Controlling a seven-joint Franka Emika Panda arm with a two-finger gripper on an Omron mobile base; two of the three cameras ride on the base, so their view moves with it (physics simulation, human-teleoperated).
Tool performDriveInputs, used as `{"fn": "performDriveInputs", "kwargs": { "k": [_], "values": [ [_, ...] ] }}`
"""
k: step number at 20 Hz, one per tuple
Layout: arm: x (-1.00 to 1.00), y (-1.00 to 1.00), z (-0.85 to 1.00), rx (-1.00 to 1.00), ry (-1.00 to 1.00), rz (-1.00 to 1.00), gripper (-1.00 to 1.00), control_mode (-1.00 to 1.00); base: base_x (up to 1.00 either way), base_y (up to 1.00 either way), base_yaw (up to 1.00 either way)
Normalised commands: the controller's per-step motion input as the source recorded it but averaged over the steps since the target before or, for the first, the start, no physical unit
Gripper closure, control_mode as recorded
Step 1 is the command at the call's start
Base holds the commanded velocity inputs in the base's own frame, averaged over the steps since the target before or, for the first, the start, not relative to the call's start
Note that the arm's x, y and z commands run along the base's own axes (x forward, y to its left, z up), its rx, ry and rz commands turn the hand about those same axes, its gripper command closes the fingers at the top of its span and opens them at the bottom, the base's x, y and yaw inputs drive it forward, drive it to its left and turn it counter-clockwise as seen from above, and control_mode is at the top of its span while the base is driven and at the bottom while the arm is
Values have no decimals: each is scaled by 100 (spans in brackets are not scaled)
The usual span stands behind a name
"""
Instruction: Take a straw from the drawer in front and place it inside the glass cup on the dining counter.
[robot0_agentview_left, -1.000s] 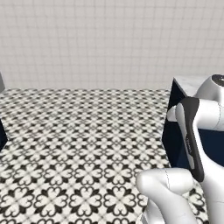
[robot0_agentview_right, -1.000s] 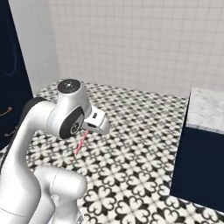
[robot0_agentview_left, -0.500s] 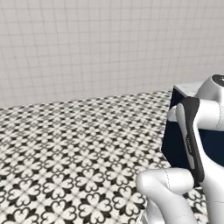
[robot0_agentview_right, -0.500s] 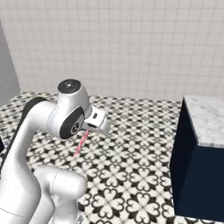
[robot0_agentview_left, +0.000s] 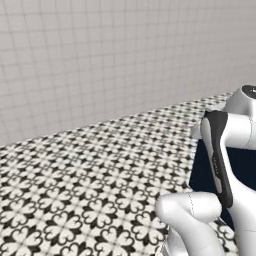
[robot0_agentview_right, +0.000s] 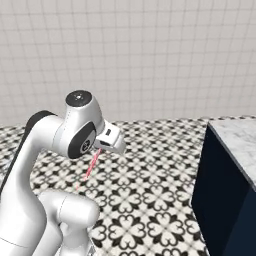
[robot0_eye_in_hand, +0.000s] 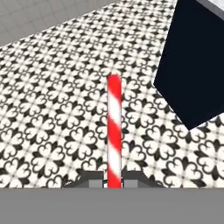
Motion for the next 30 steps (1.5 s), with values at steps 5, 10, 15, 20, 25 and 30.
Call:
{"fn": "performDriveInputs", "kwargs": {
  "k": [5,10,15,20,25,30],
  "values": [
    [0,0,0,0,0,0,100,100,100,66,-41],
    [0,0,0,0,0,0,100,100,100,56,-41],
    [0,0,0,0,0,0,100,100,100,55,-43],
    [0,0,0,0,0,0,100,100,100,55,-45],
    [0,0,0,0,0,0,100,100,100,61,-45],
    [0,0,0,0,0,0,100,100,100,71,-47]
  ]
}}
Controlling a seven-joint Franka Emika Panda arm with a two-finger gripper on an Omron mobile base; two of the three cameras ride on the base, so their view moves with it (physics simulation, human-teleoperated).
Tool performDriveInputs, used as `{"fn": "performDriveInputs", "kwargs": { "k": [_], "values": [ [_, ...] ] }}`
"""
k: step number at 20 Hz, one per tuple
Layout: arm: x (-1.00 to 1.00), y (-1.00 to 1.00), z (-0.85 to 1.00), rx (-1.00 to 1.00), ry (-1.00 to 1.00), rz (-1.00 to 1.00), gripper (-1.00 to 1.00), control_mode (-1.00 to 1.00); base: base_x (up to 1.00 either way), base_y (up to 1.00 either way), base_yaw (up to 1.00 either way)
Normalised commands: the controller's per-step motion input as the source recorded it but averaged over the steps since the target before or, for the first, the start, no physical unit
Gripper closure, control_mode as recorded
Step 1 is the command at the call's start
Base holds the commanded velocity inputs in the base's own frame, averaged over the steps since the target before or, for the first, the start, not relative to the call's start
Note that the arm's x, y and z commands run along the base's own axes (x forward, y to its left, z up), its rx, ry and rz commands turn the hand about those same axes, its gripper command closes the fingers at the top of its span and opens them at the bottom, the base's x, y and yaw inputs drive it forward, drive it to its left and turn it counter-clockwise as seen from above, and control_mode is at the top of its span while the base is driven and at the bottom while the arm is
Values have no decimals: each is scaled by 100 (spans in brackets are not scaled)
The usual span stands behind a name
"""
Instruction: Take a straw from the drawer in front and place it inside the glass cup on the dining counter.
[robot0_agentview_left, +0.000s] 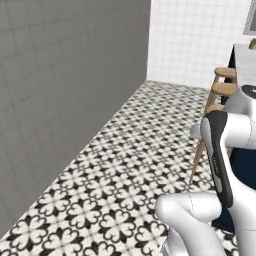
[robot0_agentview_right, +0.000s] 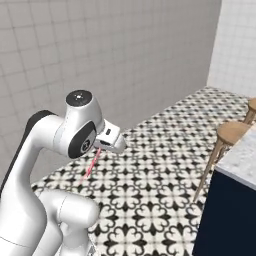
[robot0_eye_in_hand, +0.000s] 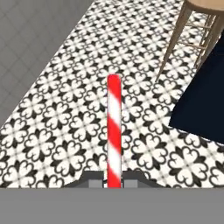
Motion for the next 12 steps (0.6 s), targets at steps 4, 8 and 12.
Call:
{"fn": "performDriveInputs", "kwargs": {
  "k": [4,8,12],
  "values": [
    [0,0,0,0,0,0,100,100,100,71,-49],
    [0,0,0,0,0,0,100,100,100,75,-52],
    [0,0,0,0,0,0,100,100,100,79,-54]
  ]
}}
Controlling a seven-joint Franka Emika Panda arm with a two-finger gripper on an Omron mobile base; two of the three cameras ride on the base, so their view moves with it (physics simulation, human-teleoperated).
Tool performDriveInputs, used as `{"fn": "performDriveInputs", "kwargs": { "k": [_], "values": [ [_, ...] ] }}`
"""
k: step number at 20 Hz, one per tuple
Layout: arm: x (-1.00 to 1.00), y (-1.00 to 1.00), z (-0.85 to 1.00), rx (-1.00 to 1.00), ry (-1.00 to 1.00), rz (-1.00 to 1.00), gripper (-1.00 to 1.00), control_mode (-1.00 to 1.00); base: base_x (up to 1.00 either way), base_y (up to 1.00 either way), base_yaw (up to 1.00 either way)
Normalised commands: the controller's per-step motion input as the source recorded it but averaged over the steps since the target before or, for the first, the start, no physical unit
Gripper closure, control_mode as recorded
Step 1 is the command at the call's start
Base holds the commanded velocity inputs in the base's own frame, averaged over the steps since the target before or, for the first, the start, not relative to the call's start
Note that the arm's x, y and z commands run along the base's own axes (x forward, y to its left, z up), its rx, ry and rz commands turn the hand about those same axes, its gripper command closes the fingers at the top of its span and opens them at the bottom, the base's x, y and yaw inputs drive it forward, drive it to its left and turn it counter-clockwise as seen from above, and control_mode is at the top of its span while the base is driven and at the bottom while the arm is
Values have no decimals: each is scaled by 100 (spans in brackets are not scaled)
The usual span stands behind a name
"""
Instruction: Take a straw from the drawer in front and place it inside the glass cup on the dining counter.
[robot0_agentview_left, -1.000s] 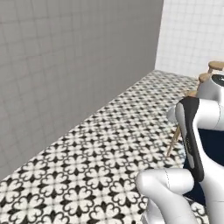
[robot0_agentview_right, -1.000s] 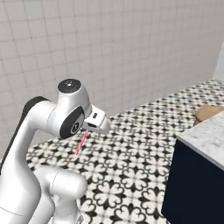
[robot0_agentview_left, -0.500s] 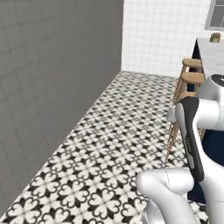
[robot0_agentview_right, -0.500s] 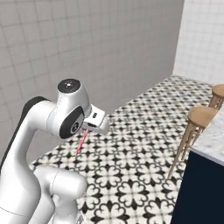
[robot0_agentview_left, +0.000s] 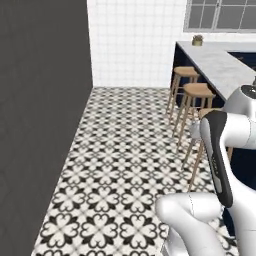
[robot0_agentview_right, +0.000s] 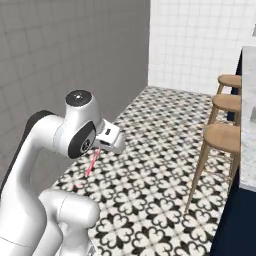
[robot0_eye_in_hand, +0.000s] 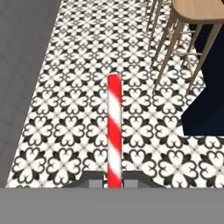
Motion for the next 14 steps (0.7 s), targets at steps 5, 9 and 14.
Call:
{"fn": "performDriveInputs", "kwargs": {
  "k": [5,9,14],
  "values": [
    [0,0,0,0,0,0,100,100,99,72,-54],
    [0,0,0,0,0,0,100,100,94,69,-55],
    [0,0,0,0,0,0,100,100,92,71,-55]
  ]
}}
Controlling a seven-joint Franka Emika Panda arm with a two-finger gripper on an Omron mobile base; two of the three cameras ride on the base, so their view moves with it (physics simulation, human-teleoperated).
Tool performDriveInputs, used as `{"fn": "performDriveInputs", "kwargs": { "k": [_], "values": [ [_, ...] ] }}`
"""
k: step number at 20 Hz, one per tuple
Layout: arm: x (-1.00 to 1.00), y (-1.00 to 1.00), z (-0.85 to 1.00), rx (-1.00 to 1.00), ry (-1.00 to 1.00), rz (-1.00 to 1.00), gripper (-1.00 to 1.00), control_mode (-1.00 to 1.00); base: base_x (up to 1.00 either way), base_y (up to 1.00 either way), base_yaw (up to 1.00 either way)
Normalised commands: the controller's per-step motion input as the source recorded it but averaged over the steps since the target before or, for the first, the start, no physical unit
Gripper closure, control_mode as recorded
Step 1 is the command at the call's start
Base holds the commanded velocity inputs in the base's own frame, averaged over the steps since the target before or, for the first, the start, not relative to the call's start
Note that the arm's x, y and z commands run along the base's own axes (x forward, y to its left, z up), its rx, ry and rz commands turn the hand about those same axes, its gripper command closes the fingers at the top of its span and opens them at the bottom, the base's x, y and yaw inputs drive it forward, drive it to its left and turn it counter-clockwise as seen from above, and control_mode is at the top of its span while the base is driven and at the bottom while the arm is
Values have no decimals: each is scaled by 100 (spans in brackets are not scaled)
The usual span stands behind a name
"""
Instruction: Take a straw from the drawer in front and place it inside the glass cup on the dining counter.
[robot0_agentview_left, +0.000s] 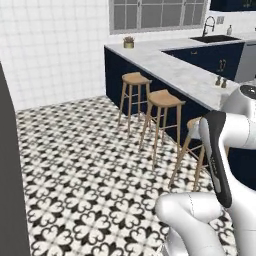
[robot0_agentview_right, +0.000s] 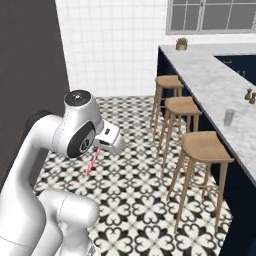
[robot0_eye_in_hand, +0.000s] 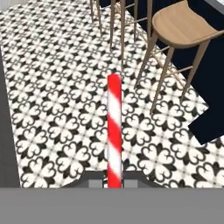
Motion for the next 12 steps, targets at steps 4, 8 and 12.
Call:
{"fn": "performDriveInputs", "kwargs": {
  "k": [4,8,12],
  "values": [
    [0,0,0,0,0,0,100,100,92,73,-55],
    [0,0,0,0,0,0,100,100,91,69,-55],
    [0,0,0,0,0,0,100,100,87,62,-56]
  ]
}}
